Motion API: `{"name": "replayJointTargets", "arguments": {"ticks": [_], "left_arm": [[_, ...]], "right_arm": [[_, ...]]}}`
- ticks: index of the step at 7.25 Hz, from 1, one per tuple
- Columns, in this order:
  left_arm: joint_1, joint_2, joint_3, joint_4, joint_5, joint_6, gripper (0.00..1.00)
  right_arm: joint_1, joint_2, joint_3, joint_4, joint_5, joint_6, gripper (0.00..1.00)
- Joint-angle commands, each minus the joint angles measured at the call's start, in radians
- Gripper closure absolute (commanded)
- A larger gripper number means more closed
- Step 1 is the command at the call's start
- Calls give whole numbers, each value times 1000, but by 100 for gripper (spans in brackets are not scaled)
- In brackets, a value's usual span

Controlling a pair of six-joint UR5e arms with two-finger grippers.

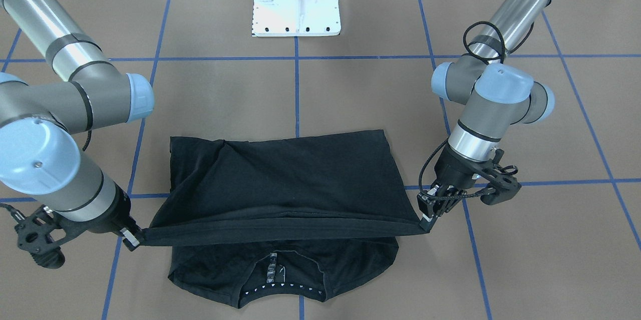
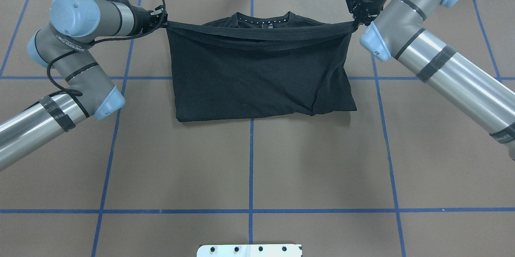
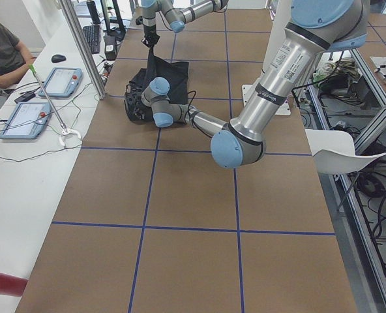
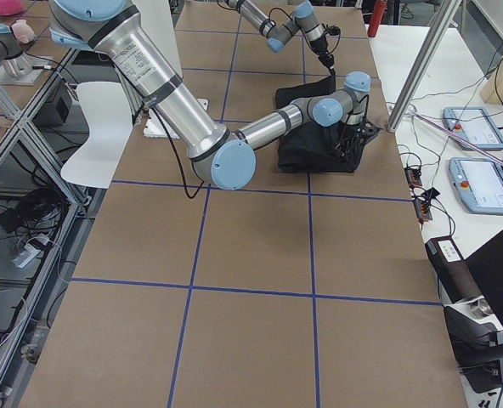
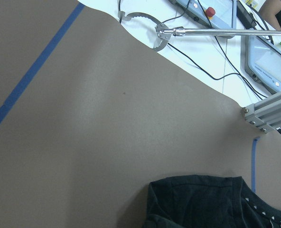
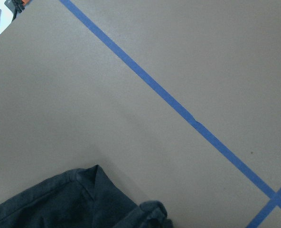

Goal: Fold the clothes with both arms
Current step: 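Release the hem at the collar with both grippers and raise them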

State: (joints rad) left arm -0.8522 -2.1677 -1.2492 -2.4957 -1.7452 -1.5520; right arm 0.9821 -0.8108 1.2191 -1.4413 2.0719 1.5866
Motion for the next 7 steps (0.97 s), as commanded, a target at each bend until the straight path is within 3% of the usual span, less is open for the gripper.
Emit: {"name": "replayJointTargets", "arguments": {"ticks": [1, 4, 5, 7], "left_arm": [[-1, -20, 69, -43, 25, 1, 45], [-1, -21, 82, -68, 24, 0, 38], [-1, -18, 79, -75, 24, 1, 38], [-1, -17, 76, -77, 24, 3, 38]], "right_arm": [[-33, 12, -53, 56, -58, 4, 68], [-28, 50, -62, 56, -56, 16, 29], [-25, 23, -6, 55, -49, 26, 29], [-81, -155, 211, 62, -50, 180, 29]]}}
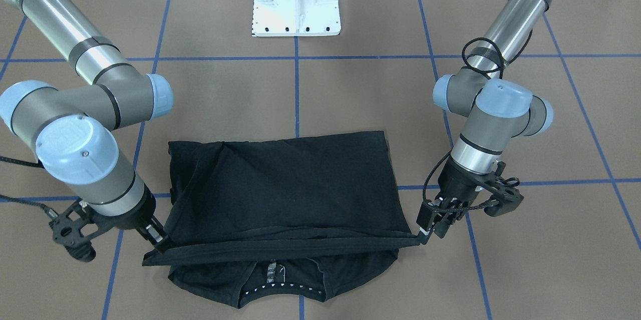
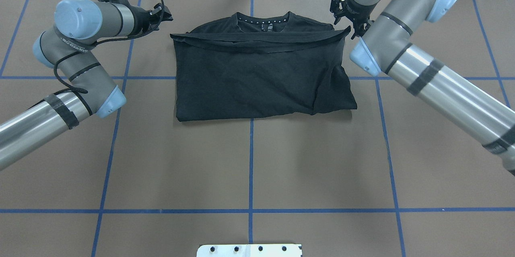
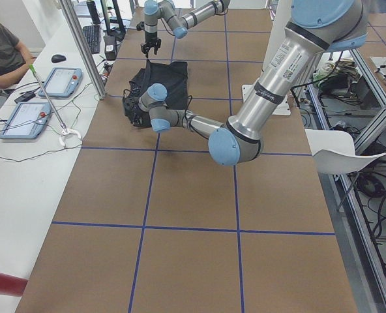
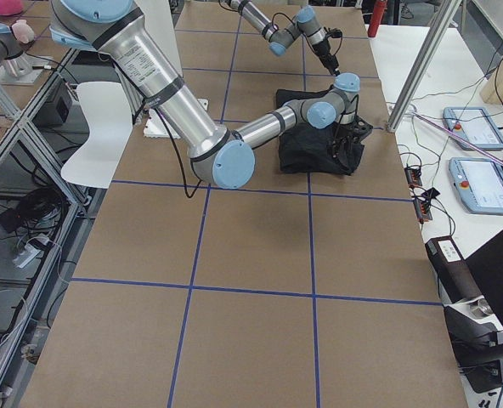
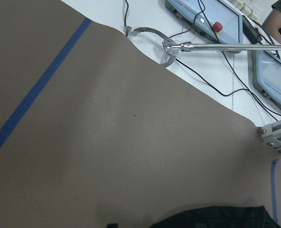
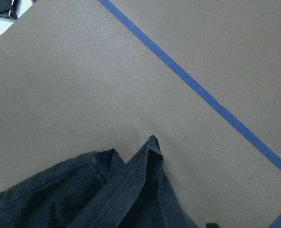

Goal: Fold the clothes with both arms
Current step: 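Release the hem at the collar with both grippers and raise them, then lower the right gripper to the folded shirt's side edge and grasp it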

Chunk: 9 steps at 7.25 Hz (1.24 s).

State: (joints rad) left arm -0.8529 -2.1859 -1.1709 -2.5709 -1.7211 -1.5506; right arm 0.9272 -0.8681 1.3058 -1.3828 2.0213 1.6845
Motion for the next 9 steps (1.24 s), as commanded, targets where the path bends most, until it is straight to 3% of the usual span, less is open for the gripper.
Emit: {"name": "replayJointTargets", "arguments": {"ticks": [1, 2, 4, 9], "left_arm": [[2, 3, -4, -2, -2, 1, 38], [2, 6, -4, 0, -2, 1, 38], [2, 8, -10, 3, 0, 0, 38], [2, 11, -16, 9, 2, 0, 38]], "right_arm": [[-63, -206, 242, 52, -3, 157, 29], [-102, -330, 335, 173, -12, 223, 29], [-155, -445, 362, 402, -35, 340, 29], [-226, -493, 408, 407, -81, 342, 30]]}}
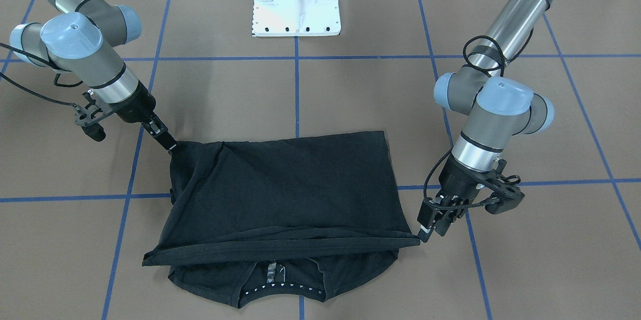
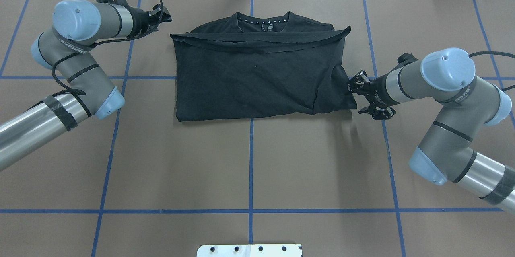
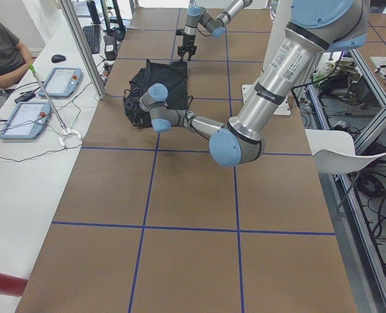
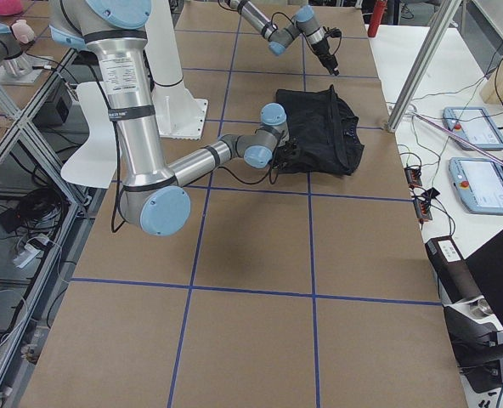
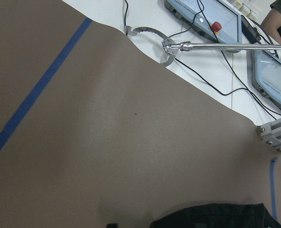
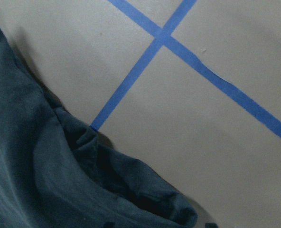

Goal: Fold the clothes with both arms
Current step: 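Lower the right gripper to the folded shirt's side edge and grasp it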

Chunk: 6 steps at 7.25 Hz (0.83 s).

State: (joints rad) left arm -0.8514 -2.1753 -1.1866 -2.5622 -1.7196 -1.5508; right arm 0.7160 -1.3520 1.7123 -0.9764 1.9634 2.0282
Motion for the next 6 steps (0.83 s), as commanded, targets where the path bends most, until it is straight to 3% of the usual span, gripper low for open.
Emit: {"name": "replayJointTargets", "arguments": {"ticks": [1, 3, 4, 5, 6], "left_arm": [[0, 2, -1, 0, 0, 0, 38], [0, 3, -4, 0, 0, 0, 38], [0, 5, -4, 0, 2, 0, 38], [0, 8, -8, 0, 2, 0, 38], [0, 18, -8, 0, 2, 0, 38]], "right_arm": [[-15, -9, 0, 1, -24, -6, 30], [-19, -7, -2, 1, -24, -5, 30], [-20, -6, -2, 1, -24, -3, 38], [-20, -6, -3, 1, -23, -2, 57], [-20, -6, -5, 2, -20, -2, 100]]}}
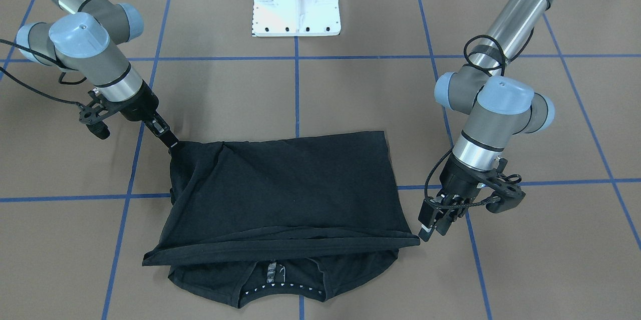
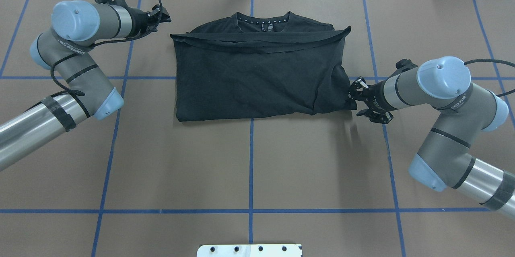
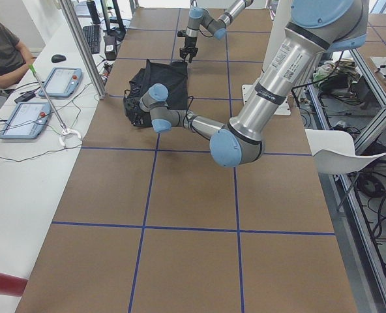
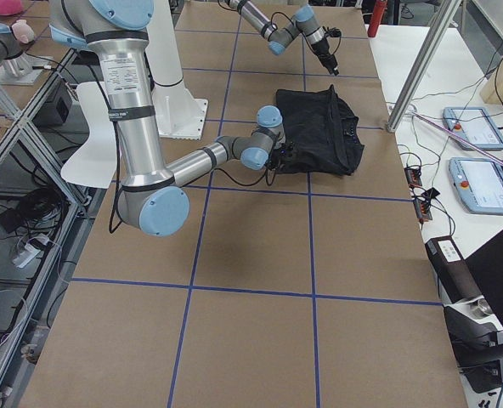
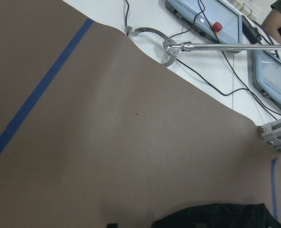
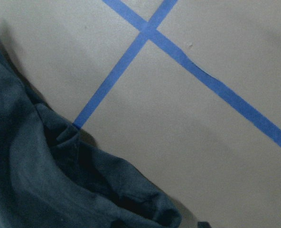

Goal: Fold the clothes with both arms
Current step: 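Lower the right gripper to the folded shirt's side edge and grasp it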

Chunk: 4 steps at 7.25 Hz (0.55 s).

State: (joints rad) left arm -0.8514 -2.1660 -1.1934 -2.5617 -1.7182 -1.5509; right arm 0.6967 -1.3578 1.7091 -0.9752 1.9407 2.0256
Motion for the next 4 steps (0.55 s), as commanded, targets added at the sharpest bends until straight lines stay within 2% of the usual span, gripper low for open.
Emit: {"name": "replayJointTargets", "arguments": {"ticks": [1, 4], "left_arm": [[0, 11, -6, 0, 0, 0, 38], [0, 11, -6, 0, 2, 0, 38]], "right_arm": [[0, 0, 1, 1, 3, -2, 100], [3, 0, 27, 0, 18, -4, 100]]}}
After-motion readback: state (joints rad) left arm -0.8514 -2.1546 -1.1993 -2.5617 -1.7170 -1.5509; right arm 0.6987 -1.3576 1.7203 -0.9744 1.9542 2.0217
